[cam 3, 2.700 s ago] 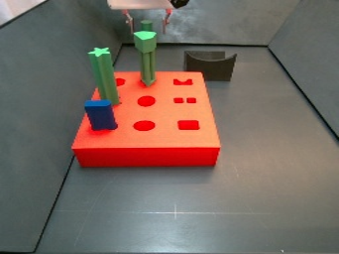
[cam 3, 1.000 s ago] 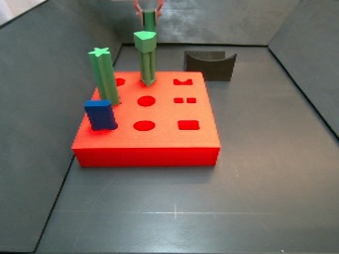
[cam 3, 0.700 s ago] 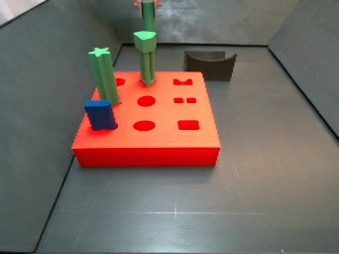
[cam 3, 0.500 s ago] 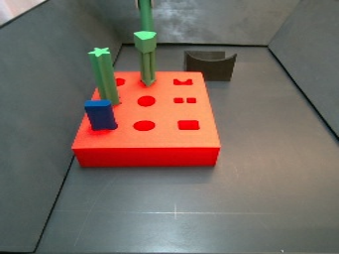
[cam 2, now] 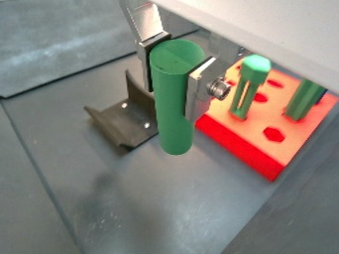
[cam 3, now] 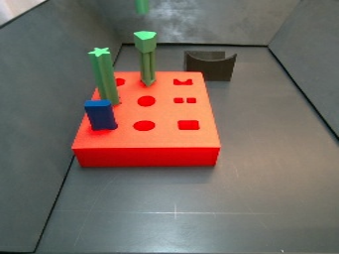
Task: Pick up the round object. Move up. Move to above the board. Insert the round object.
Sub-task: Move to above the board.
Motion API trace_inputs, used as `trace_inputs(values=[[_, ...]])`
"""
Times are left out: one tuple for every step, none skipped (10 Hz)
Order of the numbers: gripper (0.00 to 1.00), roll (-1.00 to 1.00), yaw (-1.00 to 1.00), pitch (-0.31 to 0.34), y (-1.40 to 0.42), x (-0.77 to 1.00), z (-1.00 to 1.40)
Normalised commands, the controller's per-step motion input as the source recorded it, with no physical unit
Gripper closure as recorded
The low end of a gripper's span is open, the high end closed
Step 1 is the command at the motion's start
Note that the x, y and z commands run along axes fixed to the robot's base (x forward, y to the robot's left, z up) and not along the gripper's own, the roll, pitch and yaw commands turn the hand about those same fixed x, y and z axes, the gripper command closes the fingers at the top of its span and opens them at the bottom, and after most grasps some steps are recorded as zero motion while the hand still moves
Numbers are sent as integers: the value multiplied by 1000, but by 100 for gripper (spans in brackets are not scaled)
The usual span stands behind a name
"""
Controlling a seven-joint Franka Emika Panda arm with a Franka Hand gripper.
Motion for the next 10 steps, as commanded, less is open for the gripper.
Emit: trace_inputs(values=[[100, 80, 29, 54, -189, -112, 1000], [100, 81, 27, 56, -169, -103, 977], [100, 70, 21, 58, -92, -62, 765], [100, 63, 19, 70, -45, -33, 607], [100, 52, 18, 94, -19, 0, 399], [100, 52, 18, 104, -12, 7, 295], [100, 485, -420, 646, -1000, 284, 95], [100, 492, -418, 628, -1000, 286, 81], [100, 386, -209, 497, -1000, 302, 89], [100, 190, -122, 369, -1000, 309, 87]])
